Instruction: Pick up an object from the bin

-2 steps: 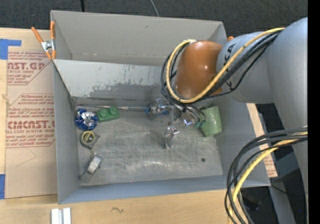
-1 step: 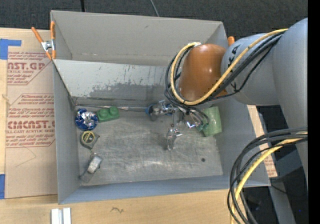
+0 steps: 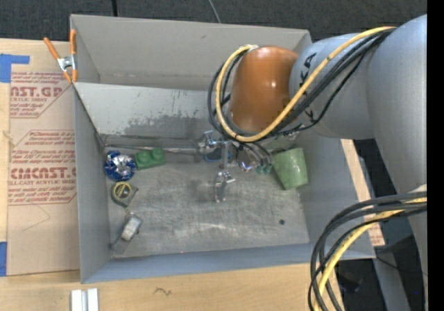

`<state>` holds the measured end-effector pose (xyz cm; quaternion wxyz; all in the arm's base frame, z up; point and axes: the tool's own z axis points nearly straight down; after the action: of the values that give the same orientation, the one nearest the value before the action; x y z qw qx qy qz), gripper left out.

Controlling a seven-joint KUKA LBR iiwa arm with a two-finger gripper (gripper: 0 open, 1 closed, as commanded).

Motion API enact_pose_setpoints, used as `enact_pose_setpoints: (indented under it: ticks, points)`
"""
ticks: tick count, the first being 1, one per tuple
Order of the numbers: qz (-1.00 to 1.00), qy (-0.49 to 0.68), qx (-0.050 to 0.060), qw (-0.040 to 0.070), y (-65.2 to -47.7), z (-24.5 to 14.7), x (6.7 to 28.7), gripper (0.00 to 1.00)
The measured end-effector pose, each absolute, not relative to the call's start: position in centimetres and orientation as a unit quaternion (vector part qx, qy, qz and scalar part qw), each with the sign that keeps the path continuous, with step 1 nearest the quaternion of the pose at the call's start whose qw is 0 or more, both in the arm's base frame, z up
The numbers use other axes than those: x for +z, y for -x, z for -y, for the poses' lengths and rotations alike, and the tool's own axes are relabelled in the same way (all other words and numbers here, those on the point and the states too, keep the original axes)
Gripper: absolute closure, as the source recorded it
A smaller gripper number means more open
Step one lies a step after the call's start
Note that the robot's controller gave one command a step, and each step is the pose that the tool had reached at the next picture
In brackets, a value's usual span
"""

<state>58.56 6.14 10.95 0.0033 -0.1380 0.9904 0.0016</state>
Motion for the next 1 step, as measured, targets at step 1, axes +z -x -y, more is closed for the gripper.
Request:
enact_pose_setpoints:
  ticks: [1]
  points:
    - [-0.983, 0.183, 0.003, 0.000, -55.37, -15.70, 10.97, 0.00]
